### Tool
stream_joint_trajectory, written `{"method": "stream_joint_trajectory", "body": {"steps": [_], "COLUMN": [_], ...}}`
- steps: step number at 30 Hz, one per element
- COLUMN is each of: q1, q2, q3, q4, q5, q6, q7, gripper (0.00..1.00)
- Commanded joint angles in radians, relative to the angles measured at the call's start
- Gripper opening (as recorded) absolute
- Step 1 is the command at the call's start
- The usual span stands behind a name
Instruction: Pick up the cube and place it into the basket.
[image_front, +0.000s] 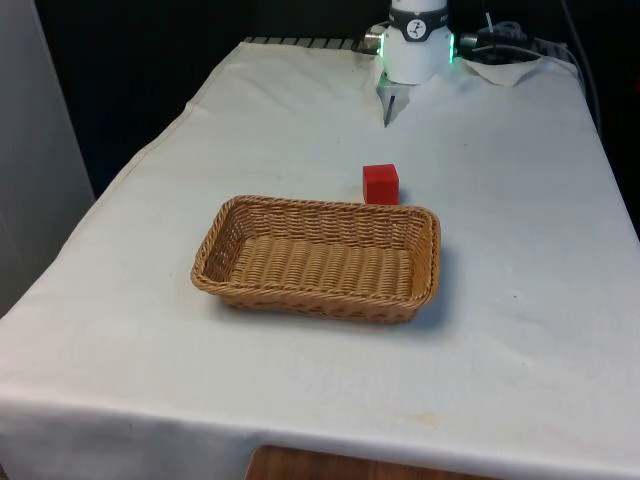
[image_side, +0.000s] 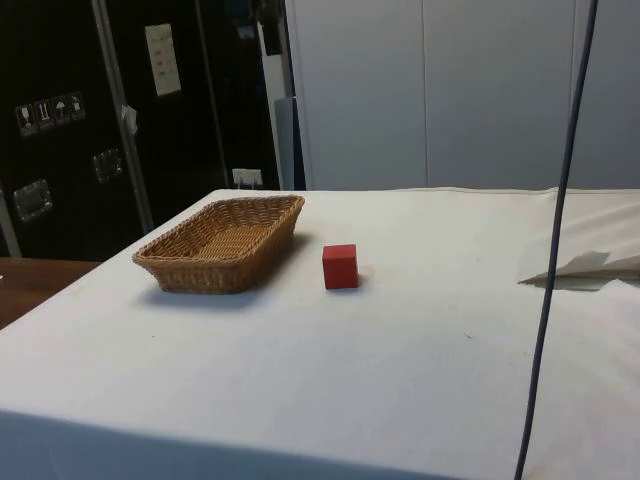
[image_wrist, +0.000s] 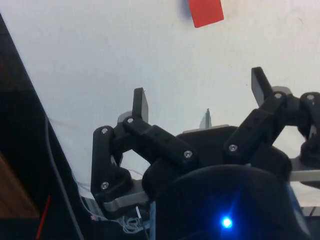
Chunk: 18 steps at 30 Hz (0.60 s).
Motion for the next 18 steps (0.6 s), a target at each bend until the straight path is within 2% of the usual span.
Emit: {"method": "stream_joint_trajectory", "body": {"steps": [1, 18], "q1": [0.001, 0.002], "q2": [-0.007, -0.013], "q3": [0.001, 0.001], "q4": [-0.009, -0.018], "q5": [-0.003, -0.003], "q6": [0.012, 0.017], "q7": [-0.009, -0.11], "gripper": [1.0, 1.0]}}
